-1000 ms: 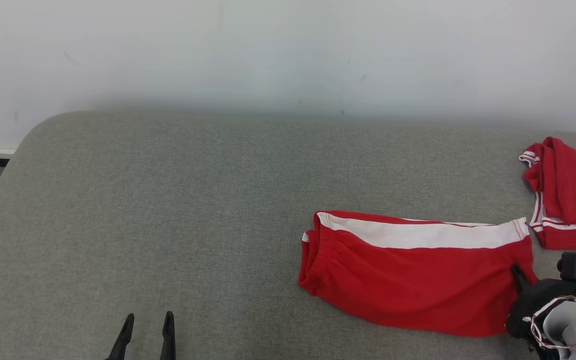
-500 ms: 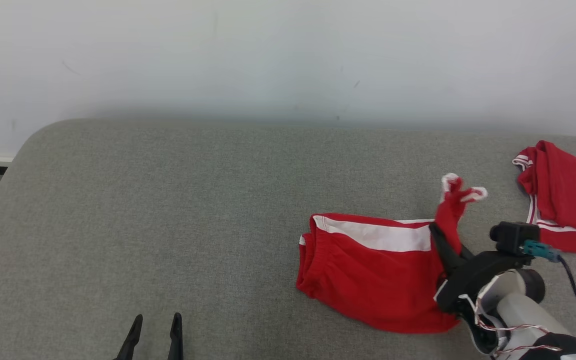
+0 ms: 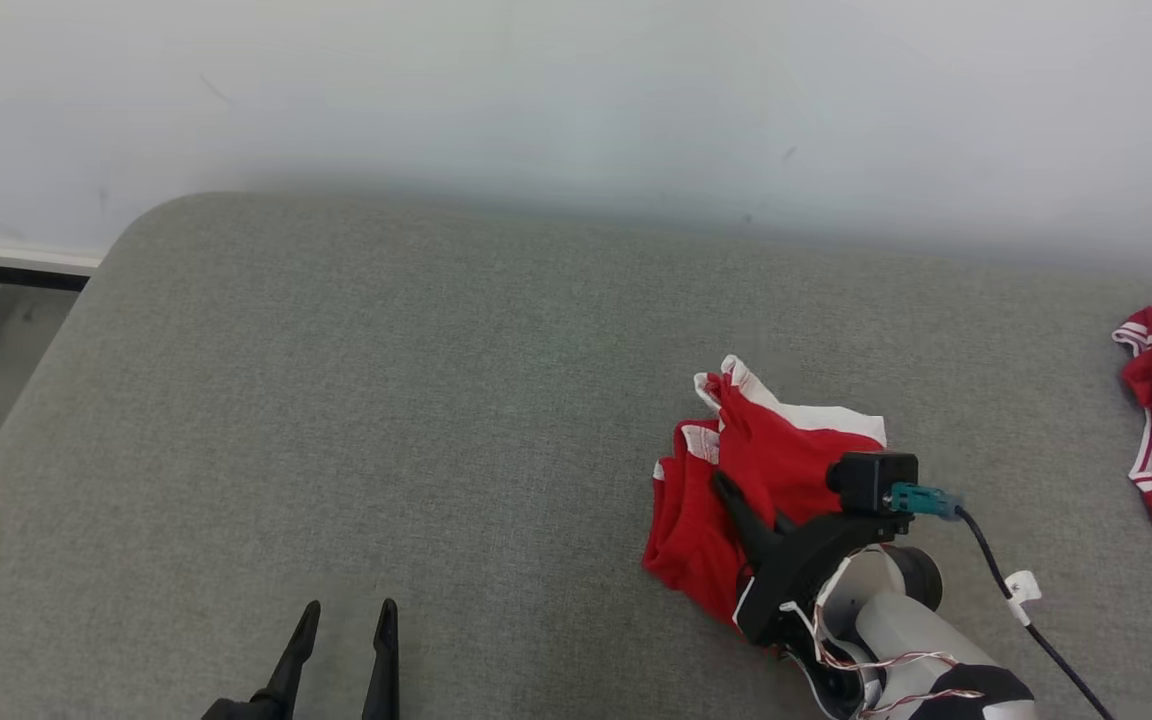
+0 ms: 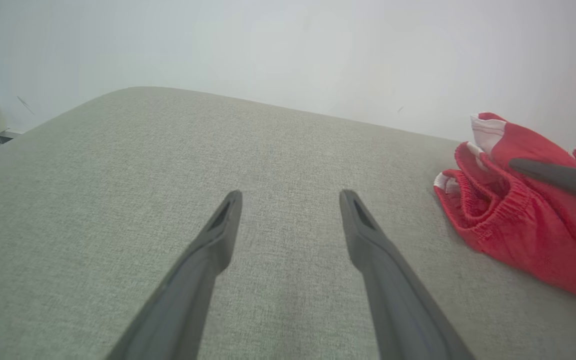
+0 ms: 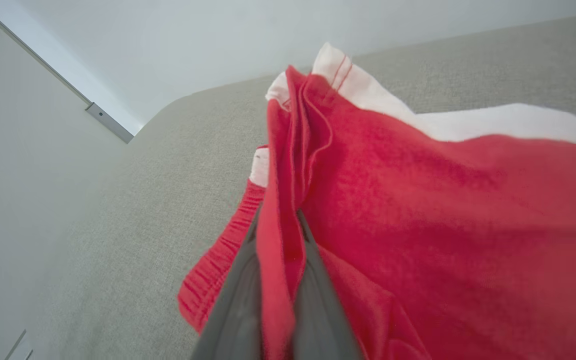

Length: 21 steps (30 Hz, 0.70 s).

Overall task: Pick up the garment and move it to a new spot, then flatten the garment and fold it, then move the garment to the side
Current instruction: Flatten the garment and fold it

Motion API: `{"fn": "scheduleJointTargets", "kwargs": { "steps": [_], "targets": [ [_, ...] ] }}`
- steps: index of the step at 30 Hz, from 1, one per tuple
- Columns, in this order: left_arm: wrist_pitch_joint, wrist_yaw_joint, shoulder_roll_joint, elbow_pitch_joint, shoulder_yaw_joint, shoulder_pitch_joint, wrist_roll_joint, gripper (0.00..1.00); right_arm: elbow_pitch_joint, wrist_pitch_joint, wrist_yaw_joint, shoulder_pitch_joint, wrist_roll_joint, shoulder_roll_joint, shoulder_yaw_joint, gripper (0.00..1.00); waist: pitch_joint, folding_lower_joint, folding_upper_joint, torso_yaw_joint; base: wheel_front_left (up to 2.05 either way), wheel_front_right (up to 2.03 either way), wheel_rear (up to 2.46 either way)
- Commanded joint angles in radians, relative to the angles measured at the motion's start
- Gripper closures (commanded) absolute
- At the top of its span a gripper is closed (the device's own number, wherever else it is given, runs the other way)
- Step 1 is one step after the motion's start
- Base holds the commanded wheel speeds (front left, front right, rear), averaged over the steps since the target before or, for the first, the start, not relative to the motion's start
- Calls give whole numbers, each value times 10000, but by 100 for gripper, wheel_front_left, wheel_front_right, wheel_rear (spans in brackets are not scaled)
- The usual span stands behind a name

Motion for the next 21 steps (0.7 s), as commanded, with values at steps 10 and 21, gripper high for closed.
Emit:
{"fn": "scheduleJointTargets", "kwargs": {
  "steps": [10,21],
  "targets": [
    [-13,146,-7,9,42,-207,-159,0,624,-162,-20,-333,358,458,562,57,242,-1,-1,232,0,0,0],
    [-13,166,-7,24,266,70,-65,0,-836,-1215,-22,-111,1134,-840,694,0,-63,-1,-1,-203,0,0,0]
  ]
}}
